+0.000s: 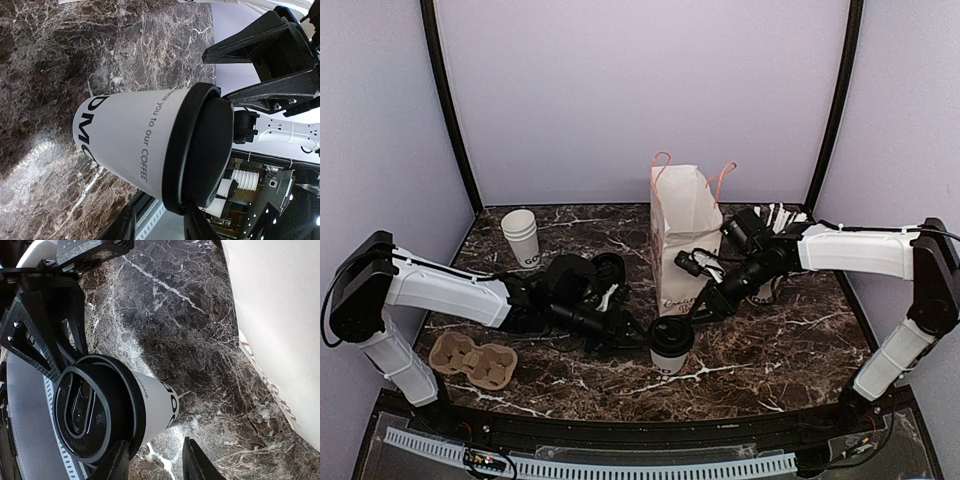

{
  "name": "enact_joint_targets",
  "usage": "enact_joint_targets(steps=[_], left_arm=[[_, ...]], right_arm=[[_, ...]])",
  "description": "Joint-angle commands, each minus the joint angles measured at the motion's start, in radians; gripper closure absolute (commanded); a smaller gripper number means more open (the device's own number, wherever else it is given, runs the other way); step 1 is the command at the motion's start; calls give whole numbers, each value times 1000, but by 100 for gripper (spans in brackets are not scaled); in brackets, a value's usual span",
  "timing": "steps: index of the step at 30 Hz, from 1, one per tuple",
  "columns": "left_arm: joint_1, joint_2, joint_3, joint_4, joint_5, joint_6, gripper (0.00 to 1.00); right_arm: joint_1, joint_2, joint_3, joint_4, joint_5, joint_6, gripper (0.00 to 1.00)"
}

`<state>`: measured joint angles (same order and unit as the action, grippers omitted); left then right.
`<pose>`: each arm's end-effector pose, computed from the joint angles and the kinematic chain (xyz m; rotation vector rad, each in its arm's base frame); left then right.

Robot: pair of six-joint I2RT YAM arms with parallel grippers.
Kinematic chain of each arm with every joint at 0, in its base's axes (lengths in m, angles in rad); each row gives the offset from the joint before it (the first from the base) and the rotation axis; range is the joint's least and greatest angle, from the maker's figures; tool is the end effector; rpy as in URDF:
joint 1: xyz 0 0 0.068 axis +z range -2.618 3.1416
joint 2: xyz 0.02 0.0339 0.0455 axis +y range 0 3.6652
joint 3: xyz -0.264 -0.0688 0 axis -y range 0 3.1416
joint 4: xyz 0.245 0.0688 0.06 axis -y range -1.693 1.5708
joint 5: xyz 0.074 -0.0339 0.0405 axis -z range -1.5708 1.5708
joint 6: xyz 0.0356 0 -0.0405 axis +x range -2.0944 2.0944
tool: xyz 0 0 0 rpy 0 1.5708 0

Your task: Pack the takeout coffee

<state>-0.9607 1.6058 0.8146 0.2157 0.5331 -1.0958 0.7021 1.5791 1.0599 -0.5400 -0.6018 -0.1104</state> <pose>0.1754 -0.2824 0.1883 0.2091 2.6181 -1.5750 0.2277 0.2190 0.2179 -1.2486 2.3566 0.9918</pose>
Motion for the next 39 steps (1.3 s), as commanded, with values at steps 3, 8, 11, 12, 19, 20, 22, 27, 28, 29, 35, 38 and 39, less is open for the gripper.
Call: enact_joint_targets(steps=[3,8,11,12,19,20,22,27,28,29,35,38,39], left_arm=[[13,101,-16,-197,-49,55,70],[14,147,3,-269,-59,90,73],[13,147,17,-298,-66,112,74],[14,143,25,-309,-77,120,74],[14,35,152,-400,-190,261,72],[14,11,178,-416,-201,285,71],[12,-23,218,-442,-238,316,70],[13,-61,323,-502,-276,386,66],[13,-60,334,-509,-277,392,65],[12,-58,352,-522,-276,403,64],[10,-62,381,-538,-268,446,51],[-10,-71,373,-511,-266,470,45],[-30,-77,376,-502,-296,500,43]], right_arm=[[13,76,-59,-2,124,-21,63],[14,80,-61,-19,152,-30,63],[13,62,-67,-23,172,-36,63],[14,57,-70,-25,176,-39,63],[14,-34,-32,-53,81,-76,63],[14,-51,-22,-62,72,-84,63],[14,-77,4,-81,77,-100,63],[13,-105,33,-114,60,-127,59],[13,-111,30,-114,48,-129,58],[14,-115,28,-114,39,-129,58],[13,-166,38,-157,-12,-176,54],[13,-203,39,-187,-38,-220,52],[13,-214,40,-194,-48,-234,51]])
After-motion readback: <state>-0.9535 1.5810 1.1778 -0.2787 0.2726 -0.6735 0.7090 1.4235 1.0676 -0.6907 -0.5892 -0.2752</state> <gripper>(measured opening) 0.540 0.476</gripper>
